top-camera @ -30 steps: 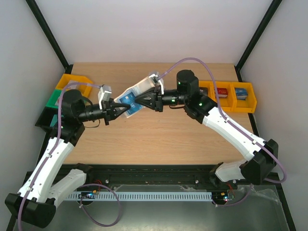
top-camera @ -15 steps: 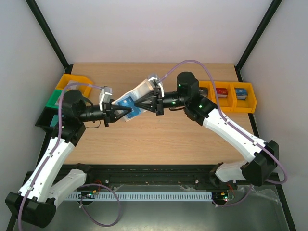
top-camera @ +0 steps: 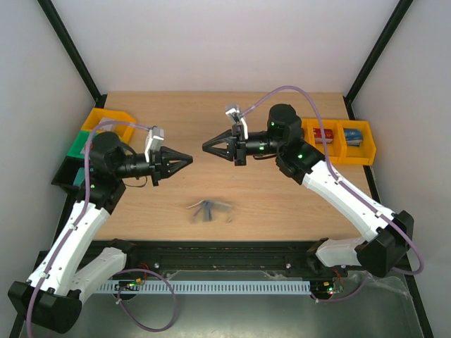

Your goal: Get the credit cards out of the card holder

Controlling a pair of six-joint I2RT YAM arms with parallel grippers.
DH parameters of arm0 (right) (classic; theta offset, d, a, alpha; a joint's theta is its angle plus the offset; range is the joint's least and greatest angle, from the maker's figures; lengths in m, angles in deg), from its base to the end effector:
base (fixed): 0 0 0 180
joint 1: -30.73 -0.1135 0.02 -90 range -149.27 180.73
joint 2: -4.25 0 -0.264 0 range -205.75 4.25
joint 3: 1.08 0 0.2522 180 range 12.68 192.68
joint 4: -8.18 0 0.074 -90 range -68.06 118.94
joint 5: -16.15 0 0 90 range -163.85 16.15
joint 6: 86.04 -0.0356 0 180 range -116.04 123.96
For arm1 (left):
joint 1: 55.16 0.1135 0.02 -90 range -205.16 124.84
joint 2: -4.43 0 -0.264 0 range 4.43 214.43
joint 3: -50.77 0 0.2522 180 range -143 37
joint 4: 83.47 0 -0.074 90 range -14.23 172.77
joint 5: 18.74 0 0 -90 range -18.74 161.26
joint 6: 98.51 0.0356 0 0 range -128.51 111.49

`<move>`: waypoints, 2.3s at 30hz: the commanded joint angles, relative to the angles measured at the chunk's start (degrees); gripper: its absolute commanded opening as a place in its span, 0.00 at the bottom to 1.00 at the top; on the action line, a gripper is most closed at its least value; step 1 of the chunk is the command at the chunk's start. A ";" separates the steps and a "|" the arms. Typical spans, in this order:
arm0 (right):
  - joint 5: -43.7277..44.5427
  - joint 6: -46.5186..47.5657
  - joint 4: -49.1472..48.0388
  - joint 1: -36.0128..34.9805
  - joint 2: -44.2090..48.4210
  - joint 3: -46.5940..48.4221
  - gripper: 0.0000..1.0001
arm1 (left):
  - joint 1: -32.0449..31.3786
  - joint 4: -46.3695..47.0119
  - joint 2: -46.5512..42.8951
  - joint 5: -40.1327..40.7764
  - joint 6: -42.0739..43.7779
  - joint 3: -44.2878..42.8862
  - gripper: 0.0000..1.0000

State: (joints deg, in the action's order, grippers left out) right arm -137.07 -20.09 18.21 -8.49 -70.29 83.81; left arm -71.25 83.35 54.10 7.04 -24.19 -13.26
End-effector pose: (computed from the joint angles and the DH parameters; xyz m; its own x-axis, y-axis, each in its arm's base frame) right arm 0.2028 0.2066 0.4138 -0.3940 -0.0846 -0.9152 -0.8935 -0.1981 0.4030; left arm 0.1669 -0.0815 0.3791 -0.2473 -0.0510 -0.9676 0.9542 0.1606 -0.2524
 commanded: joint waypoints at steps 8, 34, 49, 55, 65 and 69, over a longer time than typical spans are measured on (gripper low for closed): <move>27.29 -0.70 17.58 2.59 -2.27 0.03 0.03 | 0.79 -23.12 8.45 26.73 19.75 0.98 0.07; 32.74 4.35 27.35 0.02 4.03 -13.15 0.60 | -22.44 -14.65 13.24 50.87 47.67 16.04 1.00; 31.31 5.58 27.46 0.02 2.71 -12.52 0.62 | -22.49 -13.15 15.88 42.03 47.78 18.44 0.22; 25.87 7.18 26.11 0.02 4.48 -12.96 0.66 | -21.34 -16.08 14.65 39.79 44.03 15.83 0.02; 22.73 16.24 25.57 0.03 11.09 -7.79 0.84 | -2.61 -11.99 8.13 12.67 21.34 3.86 0.02; 25.58 15.75 23.96 -0.56 10.66 -4.14 0.99 | -2.58 -8.73 8.37 12.77 13.70 1.00 0.02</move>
State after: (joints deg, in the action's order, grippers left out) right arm -113.33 -6.28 45.14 -8.12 -60.32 75.57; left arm -73.72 69.49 62.63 25.99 0.42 -9.65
